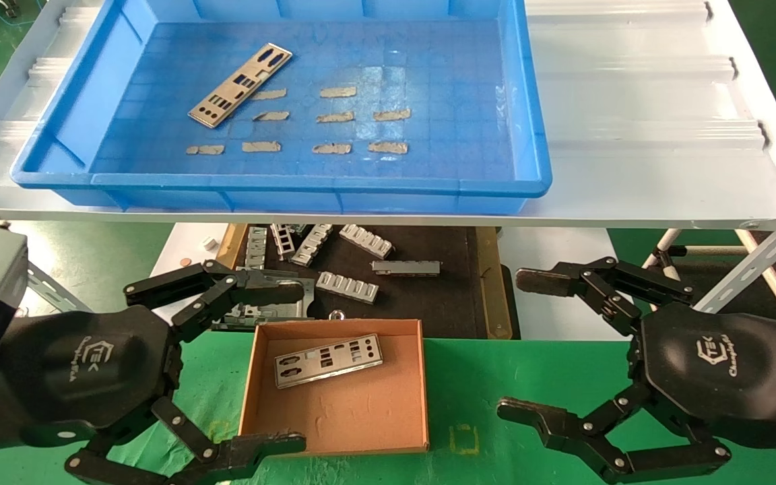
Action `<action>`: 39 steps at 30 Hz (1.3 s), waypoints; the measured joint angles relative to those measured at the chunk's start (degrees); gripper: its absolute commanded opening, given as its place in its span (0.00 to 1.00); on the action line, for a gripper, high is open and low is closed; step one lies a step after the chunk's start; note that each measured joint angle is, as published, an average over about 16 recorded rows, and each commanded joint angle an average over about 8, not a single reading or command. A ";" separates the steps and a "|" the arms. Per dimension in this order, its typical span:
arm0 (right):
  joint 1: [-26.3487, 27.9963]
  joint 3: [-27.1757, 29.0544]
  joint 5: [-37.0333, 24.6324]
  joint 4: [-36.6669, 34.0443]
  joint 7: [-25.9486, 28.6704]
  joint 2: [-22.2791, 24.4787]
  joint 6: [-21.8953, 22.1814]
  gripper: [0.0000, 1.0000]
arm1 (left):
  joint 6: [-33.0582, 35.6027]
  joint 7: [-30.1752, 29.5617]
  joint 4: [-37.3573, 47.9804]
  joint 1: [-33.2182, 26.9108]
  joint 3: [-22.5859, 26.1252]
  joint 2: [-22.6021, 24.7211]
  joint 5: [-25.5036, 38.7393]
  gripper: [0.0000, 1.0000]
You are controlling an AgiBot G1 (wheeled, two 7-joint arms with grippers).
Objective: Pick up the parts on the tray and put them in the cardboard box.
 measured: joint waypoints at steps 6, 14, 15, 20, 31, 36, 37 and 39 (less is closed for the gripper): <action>0.00 0.00 0.00 0.00 0.00 0.00 0.00 1.00 | 0.00 0.00 0.02 0.00 0.00 0.00 0.00 1.00; 0.00 0.00 0.00 0.00 0.00 0.00 0.00 1.00 | 0.00 0.00 0.03 0.00 0.01 0.00 0.00 1.00; 0.00 0.00 0.00 0.00 0.00 0.00 0.00 1.00 | 0.00 0.00 0.03 0.00 0.01 0.00 0.00 1.00; 0.00 0.00 0.00 0.00 0.00 0.00 0.00 1.00 | 0.00 0.00 0.03 0.00 0.01 0.00 0.00 1.00; 0.00 0.00 0.00 0.00 0.00 0.00 0.00 1.00 | 0.00 0.00 0.03 -0.01 0.01 0.00 0.00 1.00; 0.00 0.00 0.00 0.00 0.00 0.00 0.00 1.00 | 0.00 0.00 0.03 -0.01 0.01 0.00 -0.01 1.00; 0.00 0.00 0.00 0.00 0.00 0.00 0.00 1.00 | 0.00 0.00 0.03 -0.01 0.01 0.00 -0.01 1.00; 0.00 0.00 0.00 0.00 0.00 0.00 0.00 1.00 | 0.00 0.00 0.03 -0.01 0.01 0.00 -0.01 1.00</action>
